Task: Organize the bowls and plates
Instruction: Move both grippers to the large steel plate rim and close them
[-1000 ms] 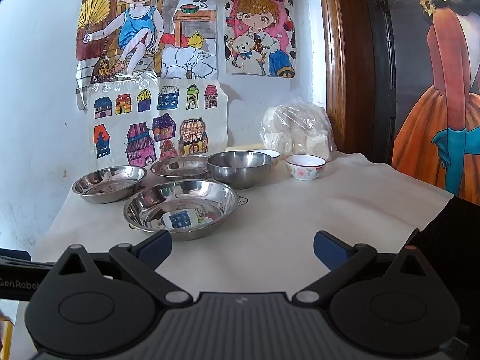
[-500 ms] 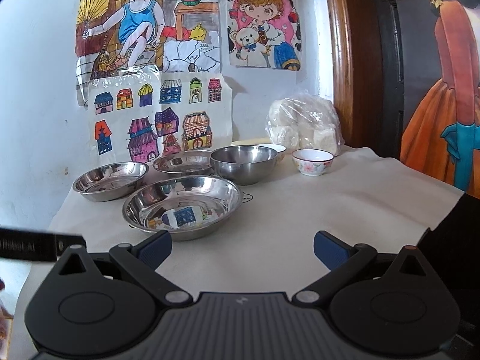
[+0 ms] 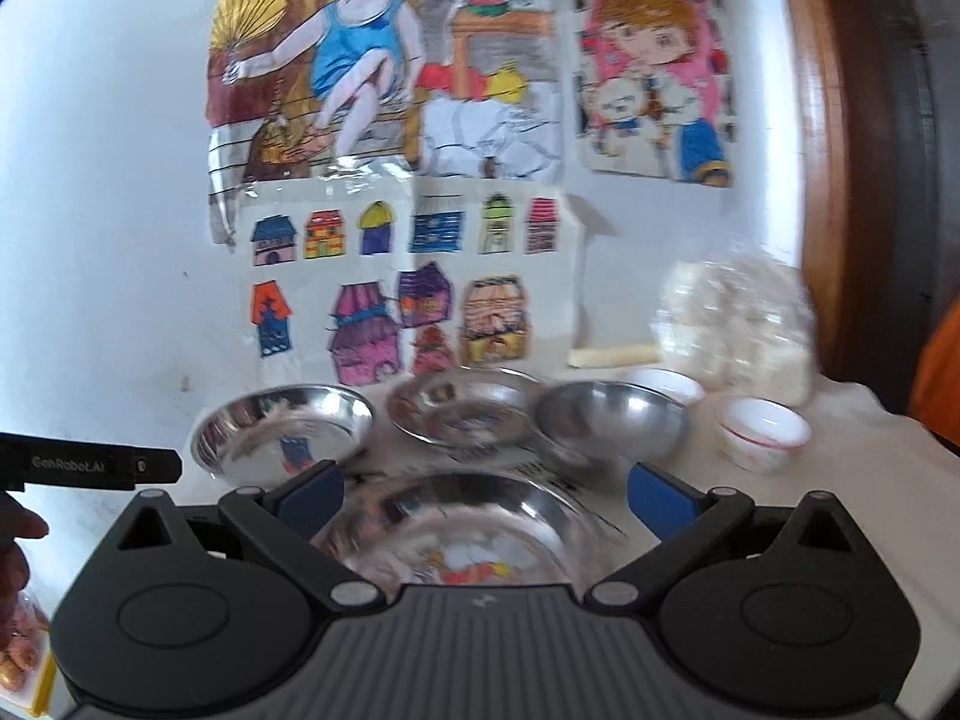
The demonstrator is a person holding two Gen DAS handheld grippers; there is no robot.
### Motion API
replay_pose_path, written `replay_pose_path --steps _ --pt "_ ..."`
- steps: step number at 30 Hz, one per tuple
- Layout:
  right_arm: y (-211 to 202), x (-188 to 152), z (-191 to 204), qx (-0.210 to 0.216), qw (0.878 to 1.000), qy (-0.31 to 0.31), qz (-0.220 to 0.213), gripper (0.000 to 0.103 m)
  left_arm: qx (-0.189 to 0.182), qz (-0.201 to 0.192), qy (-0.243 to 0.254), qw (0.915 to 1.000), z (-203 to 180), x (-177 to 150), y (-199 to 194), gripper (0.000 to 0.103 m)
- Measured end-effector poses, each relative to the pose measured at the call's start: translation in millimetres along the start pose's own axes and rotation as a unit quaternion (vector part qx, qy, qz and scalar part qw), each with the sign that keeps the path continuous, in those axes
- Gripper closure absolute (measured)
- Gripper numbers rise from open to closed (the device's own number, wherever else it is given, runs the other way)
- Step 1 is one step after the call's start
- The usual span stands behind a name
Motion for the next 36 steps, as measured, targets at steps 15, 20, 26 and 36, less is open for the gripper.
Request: replay_pose_path --steps 15,20,26,36 --pt "132.2 48.6 57.2 0.108 0.987 -0.021 0.120 0.004 -0.013 0.005 0.036 0.9993 32.6 48.8 88.1 0.001" --pt "150.1 47.2 68.0 0.117 0.983 -0.027 0.140 0.010 -0.032 0.018 0.052 0.9979 29.6 51.9 103.2 0.009" --pt "163.3 46.8 80.0 0.114 0.980 -0.036 0.159 0.021 -0.043 0.035 0.049 0.9972 28.6 50.0 113.5 0.031" --pt "175.8 37.3 83.3 0.103 0.976 -0.032 0.187 0.060 -0.061 0.055 0.044 0.9956 26.9 46.0 124.5 0.086"
Point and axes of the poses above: each gripper's, at about its wrist camera, not at the fingertips, and y roughly the way its jaws point, z to its left, x to its top, the point moved 5 cm from there along y, roughly the way its jaws point, and after that the axes turned 12 degrees about z, right-handed, at the moved point
